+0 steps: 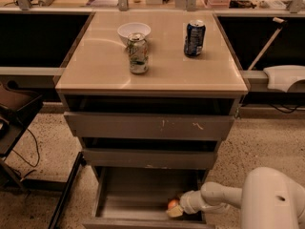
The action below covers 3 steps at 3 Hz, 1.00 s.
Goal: Place orange into bottom drawer
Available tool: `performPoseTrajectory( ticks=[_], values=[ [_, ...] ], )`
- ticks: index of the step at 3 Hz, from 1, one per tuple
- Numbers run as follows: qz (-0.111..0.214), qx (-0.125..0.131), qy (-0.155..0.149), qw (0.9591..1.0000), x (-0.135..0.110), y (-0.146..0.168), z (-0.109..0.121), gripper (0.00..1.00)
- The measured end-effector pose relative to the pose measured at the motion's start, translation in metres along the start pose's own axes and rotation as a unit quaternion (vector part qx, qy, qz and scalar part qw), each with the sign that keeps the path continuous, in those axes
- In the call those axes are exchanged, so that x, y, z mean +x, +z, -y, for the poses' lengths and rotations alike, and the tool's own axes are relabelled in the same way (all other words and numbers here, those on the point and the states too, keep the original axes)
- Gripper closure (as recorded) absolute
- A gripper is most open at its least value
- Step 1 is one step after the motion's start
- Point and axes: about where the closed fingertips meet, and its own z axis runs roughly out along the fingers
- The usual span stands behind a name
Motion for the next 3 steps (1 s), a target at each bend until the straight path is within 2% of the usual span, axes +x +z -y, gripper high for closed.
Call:
performPoseTrajectory(
  ticks=[1, 2, 3],
  values=[
    [0.003, -0.005, 0.001, 1.0000, -0.0022, 0.0000, 0.0035, 1.00],
    [0.003, -0.005, 0.001, 1.0000, -0.0021, 0.0000, 0.0035, 0.81],
    [0.003, -0.005, 0.001, 1.0000, -0.0021, 0.0001, 0.0035, 0.58]
  ],
)
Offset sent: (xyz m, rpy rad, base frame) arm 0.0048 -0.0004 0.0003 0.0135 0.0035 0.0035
